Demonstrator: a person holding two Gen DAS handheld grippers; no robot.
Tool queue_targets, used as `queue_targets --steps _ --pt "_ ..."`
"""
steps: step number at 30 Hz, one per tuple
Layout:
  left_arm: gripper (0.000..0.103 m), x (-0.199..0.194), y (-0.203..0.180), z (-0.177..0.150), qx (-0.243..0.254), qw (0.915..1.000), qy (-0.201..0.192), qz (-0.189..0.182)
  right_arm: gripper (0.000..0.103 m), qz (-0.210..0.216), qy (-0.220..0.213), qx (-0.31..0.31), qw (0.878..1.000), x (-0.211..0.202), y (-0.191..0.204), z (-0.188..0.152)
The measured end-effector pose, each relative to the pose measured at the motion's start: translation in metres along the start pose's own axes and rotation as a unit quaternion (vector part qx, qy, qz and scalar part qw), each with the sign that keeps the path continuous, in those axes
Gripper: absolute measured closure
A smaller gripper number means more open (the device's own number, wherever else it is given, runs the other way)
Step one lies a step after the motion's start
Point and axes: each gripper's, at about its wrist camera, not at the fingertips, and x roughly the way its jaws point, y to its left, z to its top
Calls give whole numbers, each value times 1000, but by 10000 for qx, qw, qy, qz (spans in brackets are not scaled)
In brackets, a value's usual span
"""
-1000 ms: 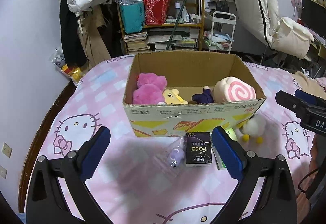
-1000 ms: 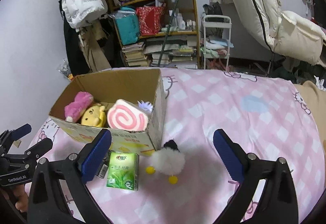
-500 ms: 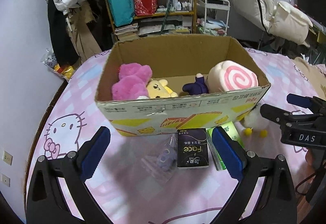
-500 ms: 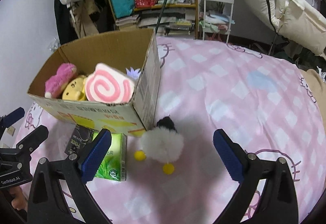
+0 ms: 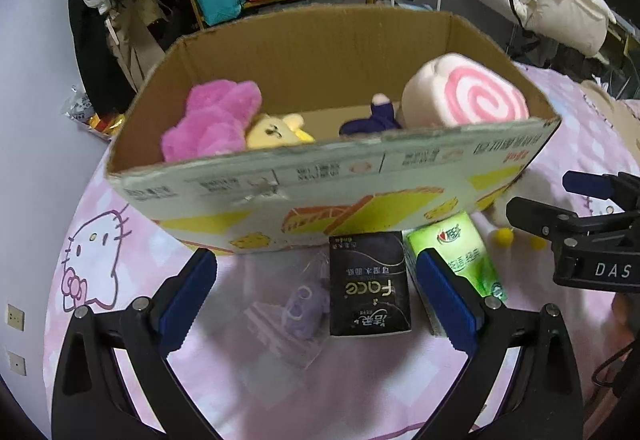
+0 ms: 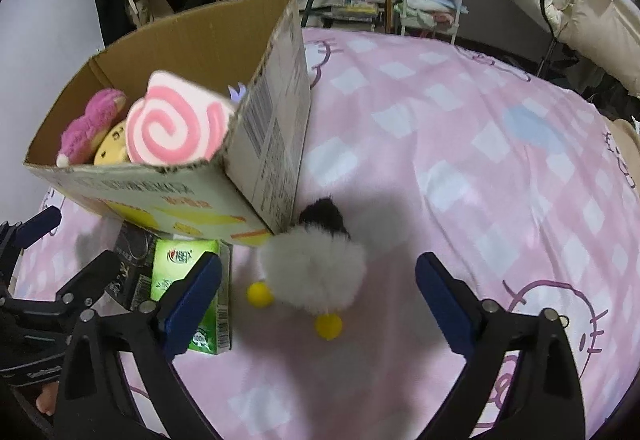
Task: Organize soft objects
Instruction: 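Move both tools toward the black tissue pack and white pom-pom plush, then grasp the black Face tissue pack with the left tool while the right tool grasps the pom-pom plush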
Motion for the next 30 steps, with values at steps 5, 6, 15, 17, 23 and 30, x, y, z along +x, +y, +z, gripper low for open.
queue_targets --steps 5,6,15,17,23,30 --pt "4 11 -7 -3 143 9997 173 32 15 -29 204 -118 9997 11 1 0" --pt "4 13 -9 -3 171 9997 187 46 19 -51 298 -169 9994 14 1 0" --pt "24 23 -24 -10 604 9978 244 148 34 150 506 -320 9981 29 3 3" --pt "31 24 -25 -11 618 9977 225 184 47 235 548 -341 9976 33 4 2" --pt "53 26 -15 -14 329 9987 381 -112 68 168 565 -242 9980 40 1 3" --pt "53 14 -11 -17 244 9992 274 -170 78 215 544 -92 9982 36 -1 0"
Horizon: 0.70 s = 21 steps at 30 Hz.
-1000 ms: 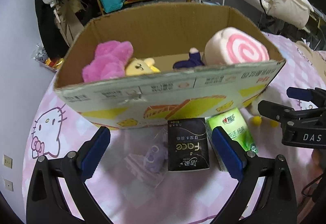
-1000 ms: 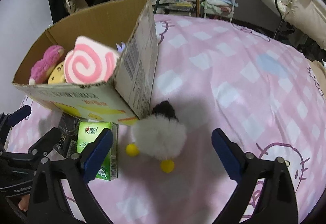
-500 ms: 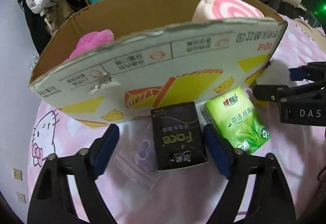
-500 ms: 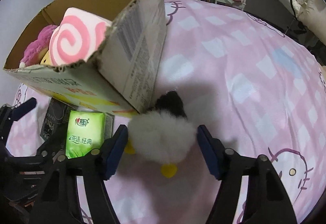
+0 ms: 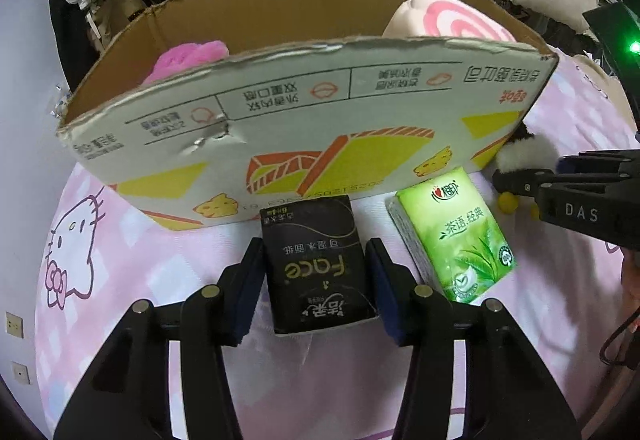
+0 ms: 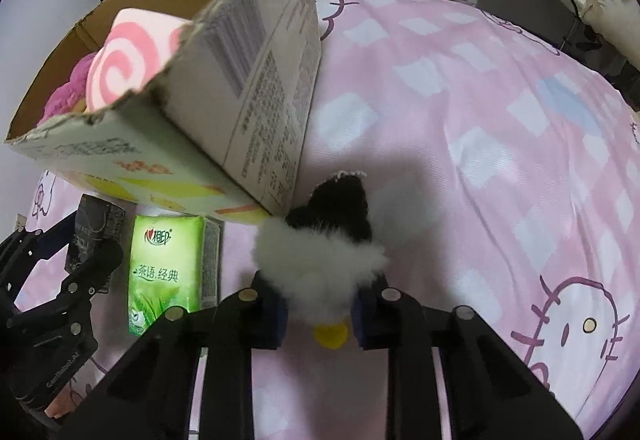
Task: Organize soft objects
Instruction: 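Grasp the black Face tissue pack with the left tool while the right tool grasps the pom-pom plush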
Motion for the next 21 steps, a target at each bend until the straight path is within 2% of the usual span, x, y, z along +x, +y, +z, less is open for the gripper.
queue_targets --steps 8,13,16,21 --pt "53 -26 15 -8 -215 9995 -195 -116 78 321 -129 -48 9994 -22 12 -12" --pt "53 -43 29 -14 -400 9987 -294 -73 78 408 -472 -183 9979 -49 20 -19" --pt "53 -62 33 -17 -528 9971 -529 -140 78 444 -716 -244 9961 -65 23 -21" --pt "53 -90 43 -21 -703 9936 -882 -8 78 534 -1069 -295 9924 -94 27 -27"
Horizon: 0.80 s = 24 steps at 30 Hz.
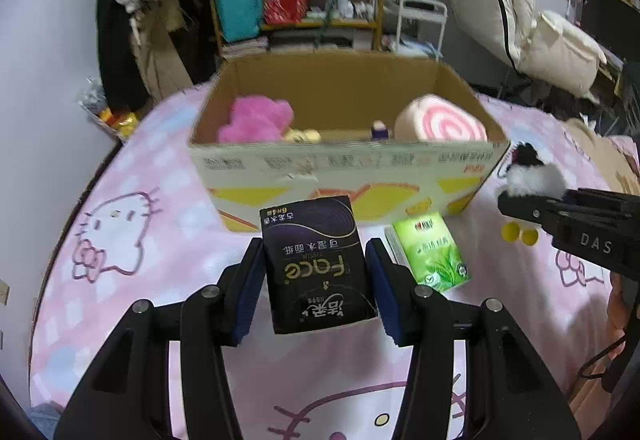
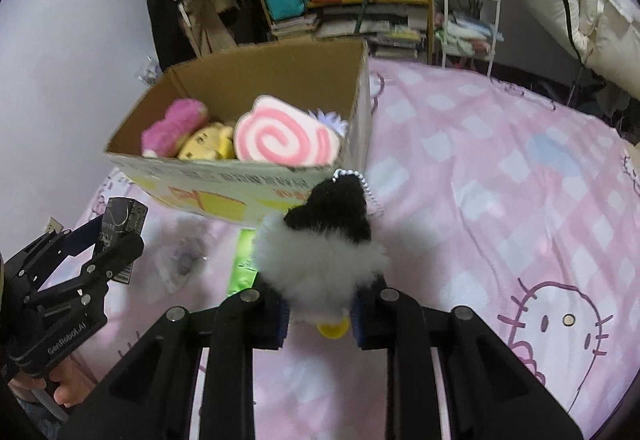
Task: Organize soft objects
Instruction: 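Grasp the black Face tissue pack with the left tool while the right tool grasps the pom-pom plush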
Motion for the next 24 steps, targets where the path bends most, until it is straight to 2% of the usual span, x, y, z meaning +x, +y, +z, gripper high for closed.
queue_targets --steps 7,13,24 --pt "53 -36 -2 13 -6 9973 -645 351 78 95 -669 -155 9976 -33 8 7" --pt "53 -59 2 24 2 9923 -1132 503 78 98 -1315 -271 9909 -61 17 15" --pt "53 -85 1 64 315 9815 -1787 609 78 196 -1988 -461 9788 -91 28 57"
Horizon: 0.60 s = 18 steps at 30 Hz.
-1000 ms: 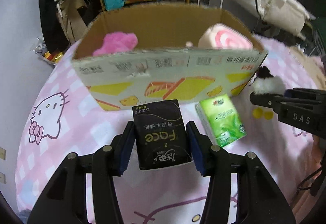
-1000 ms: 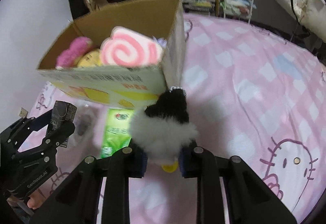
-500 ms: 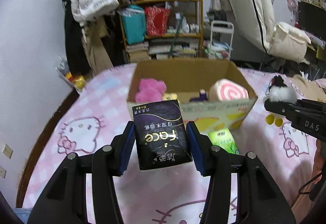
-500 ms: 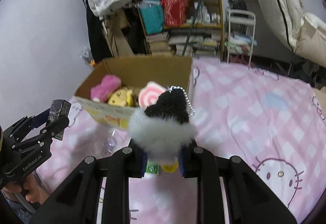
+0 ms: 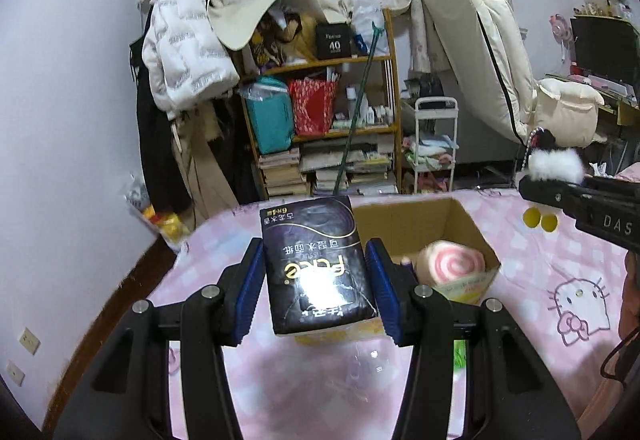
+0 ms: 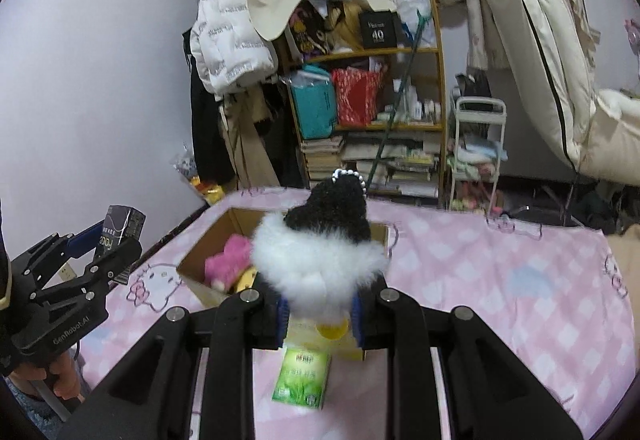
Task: Organize soft objects
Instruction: 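Grasp the black Face tissue pack with the left tool while the right tool grasps the pom-pom plush, then carry the tissue pack and pom-pom plush over the box and open both tools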
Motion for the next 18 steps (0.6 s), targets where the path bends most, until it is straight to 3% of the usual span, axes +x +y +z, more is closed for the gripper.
queue_targets --steps 10,18 --pt "53 12 -2 47 259 9985 -483 73 78 32 -289 -338 9990 14 5 43" --pt "53 30 -6 43 133 9978 -613 209 78 41 -723 -377 9967 22 7 47"
